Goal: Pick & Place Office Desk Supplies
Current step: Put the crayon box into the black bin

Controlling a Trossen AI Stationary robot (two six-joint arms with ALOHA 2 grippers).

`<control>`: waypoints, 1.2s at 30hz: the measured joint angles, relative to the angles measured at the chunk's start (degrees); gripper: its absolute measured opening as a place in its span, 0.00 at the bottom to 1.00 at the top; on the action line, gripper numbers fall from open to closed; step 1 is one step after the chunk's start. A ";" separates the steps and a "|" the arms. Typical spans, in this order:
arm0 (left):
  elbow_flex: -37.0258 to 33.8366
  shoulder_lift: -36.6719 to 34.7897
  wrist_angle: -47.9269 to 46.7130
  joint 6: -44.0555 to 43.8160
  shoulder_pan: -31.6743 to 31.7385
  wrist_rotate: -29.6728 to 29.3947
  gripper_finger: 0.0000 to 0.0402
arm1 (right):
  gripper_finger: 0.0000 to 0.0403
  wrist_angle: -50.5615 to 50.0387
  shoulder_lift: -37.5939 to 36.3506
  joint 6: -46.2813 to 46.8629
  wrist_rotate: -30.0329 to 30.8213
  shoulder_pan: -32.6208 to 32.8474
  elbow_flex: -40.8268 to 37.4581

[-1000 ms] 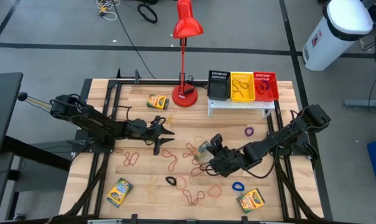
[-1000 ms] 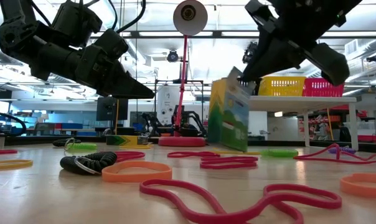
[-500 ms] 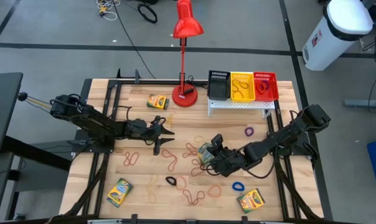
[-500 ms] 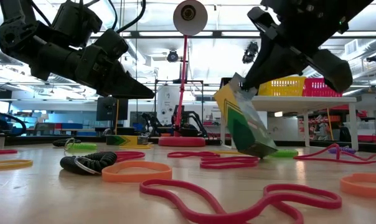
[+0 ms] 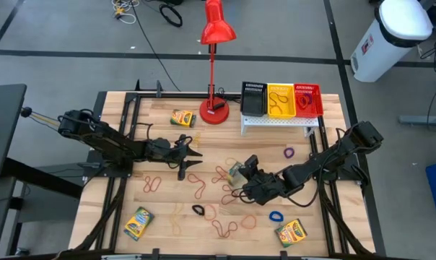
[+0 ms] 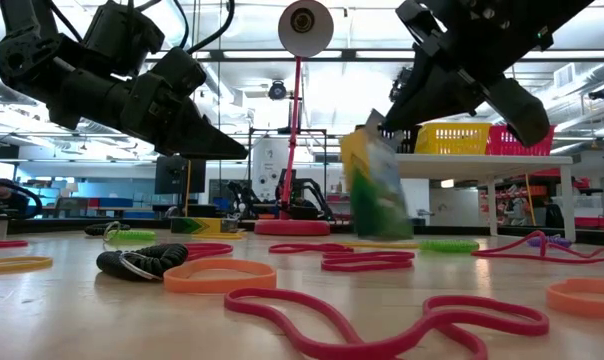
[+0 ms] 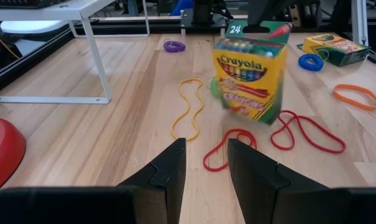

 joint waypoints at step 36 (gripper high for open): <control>0.00 -0.02 -0.32 0.00 0.02 0.00 0.31 | 0.01 0.73 4.06 2.93 4.69 0.00 -0.02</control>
